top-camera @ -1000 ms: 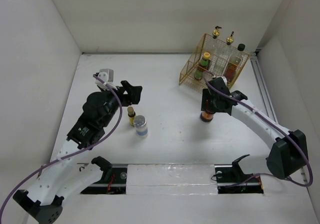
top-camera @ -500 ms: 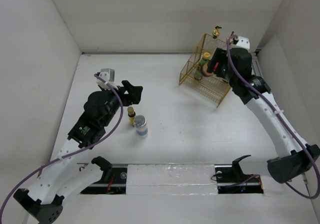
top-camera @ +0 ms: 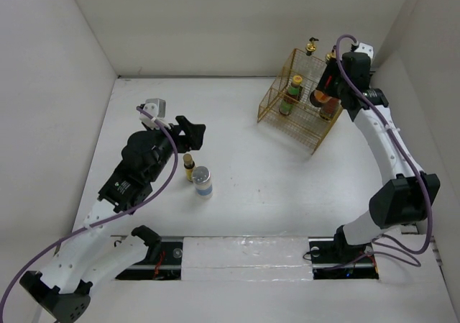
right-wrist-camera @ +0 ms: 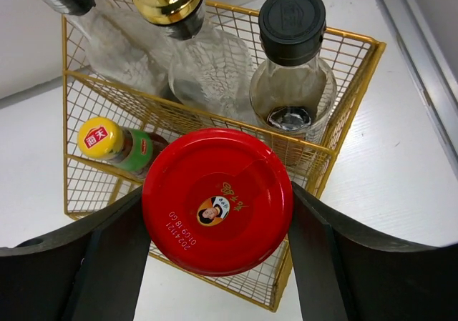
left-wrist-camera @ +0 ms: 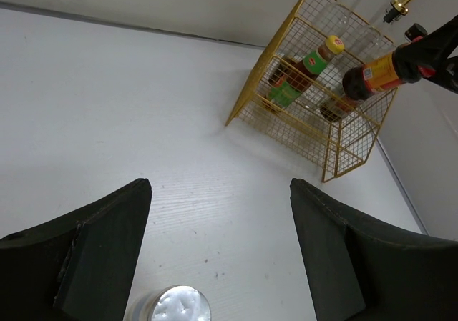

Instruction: Organize the condiment bottles

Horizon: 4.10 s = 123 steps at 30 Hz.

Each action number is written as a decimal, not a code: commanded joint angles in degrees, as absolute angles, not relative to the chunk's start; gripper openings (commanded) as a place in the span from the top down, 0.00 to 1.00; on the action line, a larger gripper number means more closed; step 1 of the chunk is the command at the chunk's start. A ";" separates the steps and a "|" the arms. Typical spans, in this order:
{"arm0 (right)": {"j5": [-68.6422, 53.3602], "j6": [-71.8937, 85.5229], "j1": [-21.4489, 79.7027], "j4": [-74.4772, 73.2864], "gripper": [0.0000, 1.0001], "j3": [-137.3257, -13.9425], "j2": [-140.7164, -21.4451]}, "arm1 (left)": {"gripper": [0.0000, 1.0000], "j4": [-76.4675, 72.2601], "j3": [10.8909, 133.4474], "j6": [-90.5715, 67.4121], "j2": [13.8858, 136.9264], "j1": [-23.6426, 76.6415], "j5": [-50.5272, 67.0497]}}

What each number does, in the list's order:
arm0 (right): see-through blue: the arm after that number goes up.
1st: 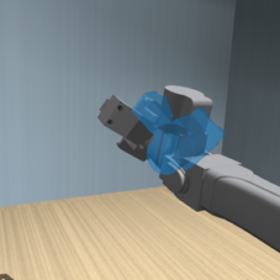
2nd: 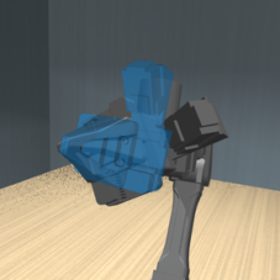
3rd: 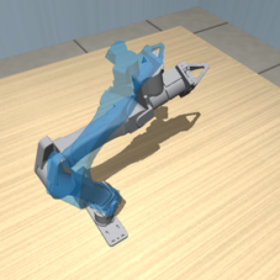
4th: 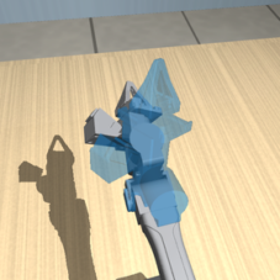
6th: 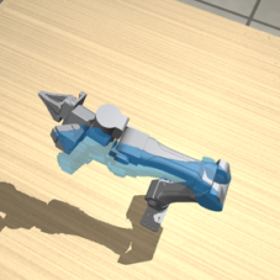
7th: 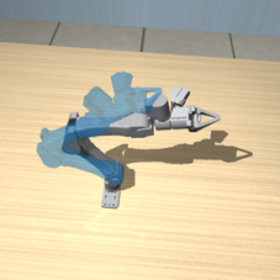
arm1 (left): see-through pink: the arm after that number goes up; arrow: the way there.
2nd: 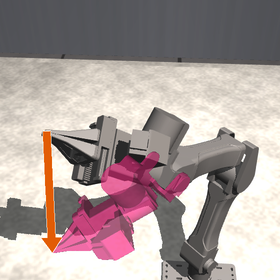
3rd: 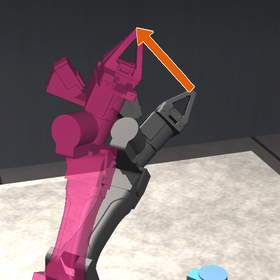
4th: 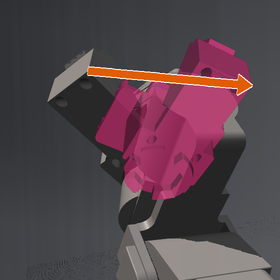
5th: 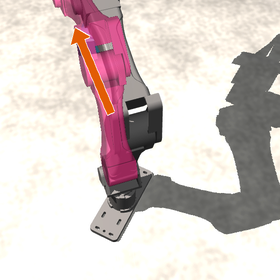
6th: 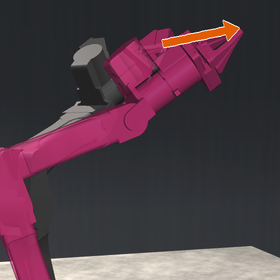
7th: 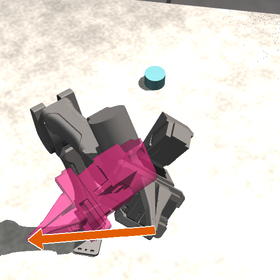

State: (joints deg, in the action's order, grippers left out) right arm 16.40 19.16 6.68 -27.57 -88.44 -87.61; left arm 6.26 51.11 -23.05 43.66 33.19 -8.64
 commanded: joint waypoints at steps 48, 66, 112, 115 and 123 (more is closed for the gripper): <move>7.27 13.63 21.50 -10.12 0.47 -84.39 -81.40 | 0.26 4.75 52.47 -22.94 43.51 33.40 -11.77; -12.57 0.35 57.30 -6.59 0.00 -74.88 -90.26 | 0.26 6.86 51.33 -27.24 36.13 33.40 -31.27; 15.64 9.49 25.66 6.06 0.57 -78.22 -86.57 | 0.25 4.04 50.01 -26.19 35.24 33.40 -24.96; 15.64 9.49 24.26 6.59 0.57 -78.22 -87.10 | 0.25 4.04 50.01 -26.19 35.24 33.40 -24.96; 13.37 9.49 23.03 7.29 0.57 -79.37 -91.31 | 0.25 4.04 50.01 -25.66 36.82 33.40 -24.96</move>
State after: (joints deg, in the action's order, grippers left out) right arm 14.74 9.30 23.55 -0.27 -75.46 -90.45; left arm 6.39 50.15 -26.63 36.34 33.19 -25.47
